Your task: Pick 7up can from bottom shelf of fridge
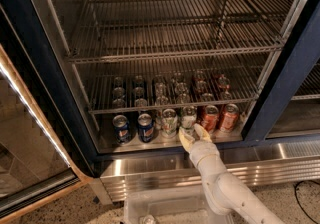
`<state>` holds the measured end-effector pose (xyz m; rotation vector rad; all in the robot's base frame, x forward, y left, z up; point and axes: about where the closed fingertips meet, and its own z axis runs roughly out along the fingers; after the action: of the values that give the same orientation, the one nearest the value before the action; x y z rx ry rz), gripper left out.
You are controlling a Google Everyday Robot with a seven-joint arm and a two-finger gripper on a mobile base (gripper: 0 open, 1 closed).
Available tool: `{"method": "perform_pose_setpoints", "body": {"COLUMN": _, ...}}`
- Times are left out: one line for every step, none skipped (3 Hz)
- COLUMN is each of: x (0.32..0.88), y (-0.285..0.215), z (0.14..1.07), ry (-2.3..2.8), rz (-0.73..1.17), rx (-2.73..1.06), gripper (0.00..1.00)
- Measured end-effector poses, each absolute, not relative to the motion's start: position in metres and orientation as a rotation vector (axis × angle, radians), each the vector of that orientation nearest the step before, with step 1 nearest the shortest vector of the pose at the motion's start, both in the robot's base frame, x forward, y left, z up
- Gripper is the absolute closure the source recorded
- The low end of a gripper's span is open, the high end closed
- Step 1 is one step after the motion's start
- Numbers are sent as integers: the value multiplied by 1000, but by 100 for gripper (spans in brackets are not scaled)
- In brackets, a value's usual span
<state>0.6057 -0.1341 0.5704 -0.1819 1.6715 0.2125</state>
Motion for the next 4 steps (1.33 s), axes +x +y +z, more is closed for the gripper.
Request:
{"method": "perform_pose_setpoints", "body": {"x": 627, "y": -128, "z": 563, "ry": 1681, "rz": 177, "rx": -201, "gripper": 43}}
{"method": "perform_pose_setpoints", "body": {"x": 629, "y": -129, "z": 561, "ry": 1681, "rz": 168, "rx": -197, "gripper": 43}}
{"method": "perform_pose_setpoints", "body": {"x": 630, "y": -134, "z": 559, "ry": 1683, "rz": 149, "rx": -184, "gripper": 43}}
{"method": "perform_pose_setpoints", "body": {"x": 631, "y": -138, "z": 557, "ry": 1684, "rz": 126, "rx": -174, "gripper": 43}}
